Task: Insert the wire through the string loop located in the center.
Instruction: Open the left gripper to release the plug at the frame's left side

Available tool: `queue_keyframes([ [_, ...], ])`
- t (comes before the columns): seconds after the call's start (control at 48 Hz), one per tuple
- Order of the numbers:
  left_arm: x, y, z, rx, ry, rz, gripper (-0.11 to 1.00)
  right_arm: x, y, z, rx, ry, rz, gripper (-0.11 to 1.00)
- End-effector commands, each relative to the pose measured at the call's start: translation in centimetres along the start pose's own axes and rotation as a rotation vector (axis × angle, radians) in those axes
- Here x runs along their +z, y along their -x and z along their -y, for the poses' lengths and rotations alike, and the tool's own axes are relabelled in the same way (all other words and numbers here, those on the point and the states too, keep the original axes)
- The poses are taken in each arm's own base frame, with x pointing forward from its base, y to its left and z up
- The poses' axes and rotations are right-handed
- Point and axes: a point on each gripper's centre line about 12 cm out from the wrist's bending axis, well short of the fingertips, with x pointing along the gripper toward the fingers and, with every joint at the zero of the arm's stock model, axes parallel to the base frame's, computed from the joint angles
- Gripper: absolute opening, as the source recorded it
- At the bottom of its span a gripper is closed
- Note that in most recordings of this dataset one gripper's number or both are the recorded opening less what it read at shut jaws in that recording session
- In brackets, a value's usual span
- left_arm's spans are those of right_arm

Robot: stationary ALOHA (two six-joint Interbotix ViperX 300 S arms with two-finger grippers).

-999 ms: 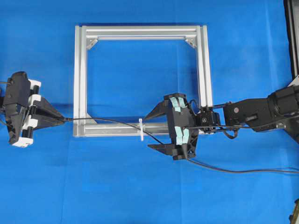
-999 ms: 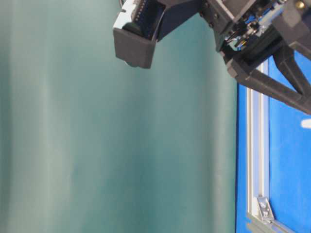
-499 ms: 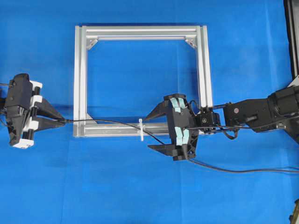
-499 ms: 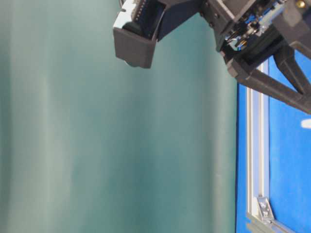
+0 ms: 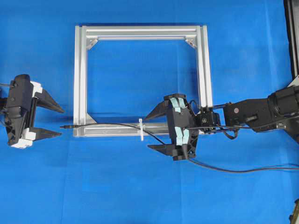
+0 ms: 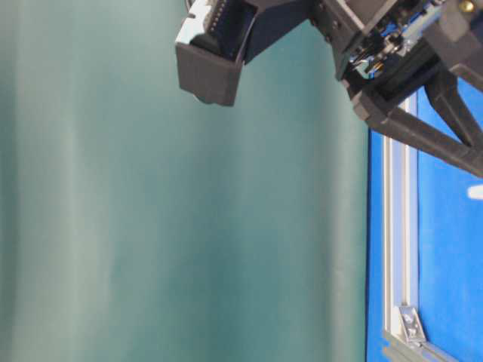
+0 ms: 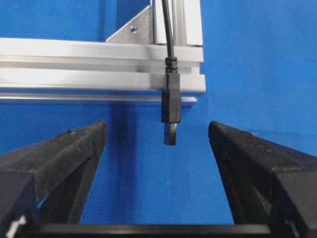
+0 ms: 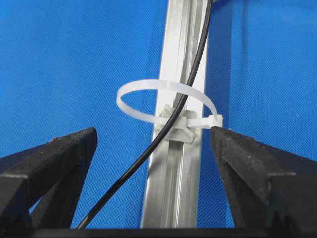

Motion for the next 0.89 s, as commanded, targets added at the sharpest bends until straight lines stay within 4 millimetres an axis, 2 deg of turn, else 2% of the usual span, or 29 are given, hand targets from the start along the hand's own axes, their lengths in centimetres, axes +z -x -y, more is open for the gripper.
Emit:
queue_keyframes([
  [0.0, 1.4, 0.2, 0.4, -0.014, -0.003, 0.041, 0.8, 2.4, 0.8, -0.4, 0.011, -0.003, 0.068, 0.86],
  [0.562, 5.9, 3.5, 1.5, -0.052, -0.009, 0.153, 0.8, 6.8, 4.8, 0.3, -0.001, -0.018, 0.138, 0.86],
  [0.874, 6.6, 3.8, 1.6, -0.05, -0.041, 0.16, 0.8, 7.1, 5.2, 0.2, 0.0, -0.018, 0.144, 0.86],
])
